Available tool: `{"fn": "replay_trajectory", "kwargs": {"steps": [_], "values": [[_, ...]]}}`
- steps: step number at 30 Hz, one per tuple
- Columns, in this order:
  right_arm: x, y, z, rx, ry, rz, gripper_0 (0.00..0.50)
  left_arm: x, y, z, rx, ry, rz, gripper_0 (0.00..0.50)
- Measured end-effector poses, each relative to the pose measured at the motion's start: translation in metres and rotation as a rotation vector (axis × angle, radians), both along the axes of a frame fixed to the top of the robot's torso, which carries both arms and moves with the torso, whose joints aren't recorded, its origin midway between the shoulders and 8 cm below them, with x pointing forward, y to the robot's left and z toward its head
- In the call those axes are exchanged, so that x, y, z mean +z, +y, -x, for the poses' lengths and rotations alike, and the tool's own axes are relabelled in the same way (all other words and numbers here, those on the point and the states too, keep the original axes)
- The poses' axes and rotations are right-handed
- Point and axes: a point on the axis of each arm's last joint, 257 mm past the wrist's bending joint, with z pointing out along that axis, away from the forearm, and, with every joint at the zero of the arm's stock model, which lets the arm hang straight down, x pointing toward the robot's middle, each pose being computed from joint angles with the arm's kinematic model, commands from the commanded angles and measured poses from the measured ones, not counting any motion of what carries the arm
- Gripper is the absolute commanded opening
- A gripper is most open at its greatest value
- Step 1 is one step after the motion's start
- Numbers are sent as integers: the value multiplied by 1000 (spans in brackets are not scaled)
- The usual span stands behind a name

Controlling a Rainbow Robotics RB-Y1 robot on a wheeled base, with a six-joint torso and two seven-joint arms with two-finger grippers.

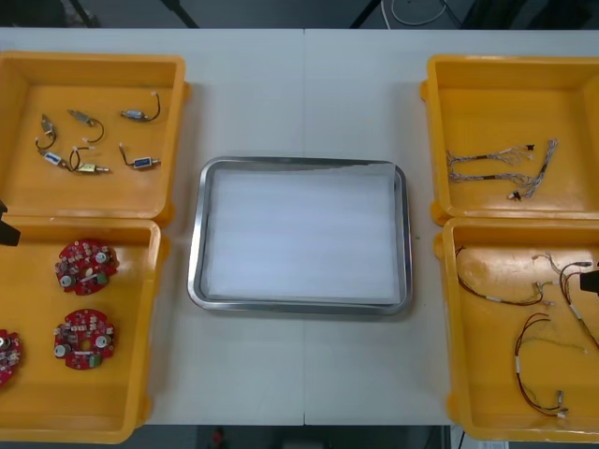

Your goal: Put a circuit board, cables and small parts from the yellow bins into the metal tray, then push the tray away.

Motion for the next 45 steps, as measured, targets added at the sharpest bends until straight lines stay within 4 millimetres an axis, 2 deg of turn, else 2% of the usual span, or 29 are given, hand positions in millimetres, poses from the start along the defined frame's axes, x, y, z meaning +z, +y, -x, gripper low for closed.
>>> {"fn": "replay_trajectory", "kwargs": {"steps": [21, 31, 39, 45], "values": [[0, 0, 0, 0, 0, 0, 500, 0, 0, 0, 0, 0, 0, 500], [0, 0, 0, 0, 0, 1, 500, -12, 5, 9, 13, 33, 1, 500], [11, -11, -2, -11, -21, 21, 500, -14, 3, 6, 11, 15, 13, 500], [7, -23, 7, -21, 11, 58, 500, -26, 4, 1, 10, -33, 44, 500]]}}
